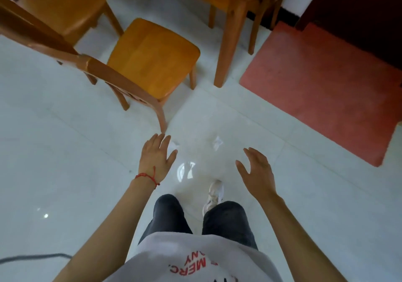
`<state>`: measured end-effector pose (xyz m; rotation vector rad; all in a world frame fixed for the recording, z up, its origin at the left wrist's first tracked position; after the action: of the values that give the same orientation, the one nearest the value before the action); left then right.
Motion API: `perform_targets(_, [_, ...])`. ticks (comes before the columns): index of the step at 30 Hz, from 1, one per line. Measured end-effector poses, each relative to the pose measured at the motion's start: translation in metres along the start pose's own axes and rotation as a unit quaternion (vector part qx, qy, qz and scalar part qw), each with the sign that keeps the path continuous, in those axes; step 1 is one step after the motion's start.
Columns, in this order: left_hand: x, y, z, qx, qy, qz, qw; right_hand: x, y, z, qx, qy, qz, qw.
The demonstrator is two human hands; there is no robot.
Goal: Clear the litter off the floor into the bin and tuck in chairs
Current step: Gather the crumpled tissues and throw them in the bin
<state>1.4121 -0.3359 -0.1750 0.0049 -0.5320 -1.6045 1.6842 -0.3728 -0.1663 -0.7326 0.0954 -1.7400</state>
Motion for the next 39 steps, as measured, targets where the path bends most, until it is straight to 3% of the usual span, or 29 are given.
perform_targets(8, [-0.029, 0.008, -0.038, 0.027, -0.01, 0.061, 0.998, -0.067, 0.028, -0.006, -0.009, -0.057, 0.009, 0.998])
perform_targets(21, [-0.123, -0.052, -0.137, 0.01, -0.037, 0.051, 0.998, -0.168, 0.059, -0.118, -0.027, -0.075, -0.016, 0.997])
perform_targets(28, [-0.191, -0.107, -0.218, 0.007, -0.028, 0.03, 0.999, -0.239, 0.091, -0.195, -0.003, -0.052, -0.022, 0.998])
perform_targets(39, [-0.246, -0.208, -0.385, 0.073, -0.008, 0.12, 0.99, -0.332, 0.154, -0.326, 0.05, -0.06, 0.033, 0.996])
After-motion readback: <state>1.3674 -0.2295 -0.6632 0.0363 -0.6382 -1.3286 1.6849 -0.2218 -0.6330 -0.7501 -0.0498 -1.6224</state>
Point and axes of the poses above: each hand's wrist, its own x-axis away from the middle knuckle, its own z-axis out of the back of the hand, y = z × x, the point moved 3 cm from there along -x, towards the middle knuckle, and after that the axes turned 3 degrees about -z, right-handed, at the moved point
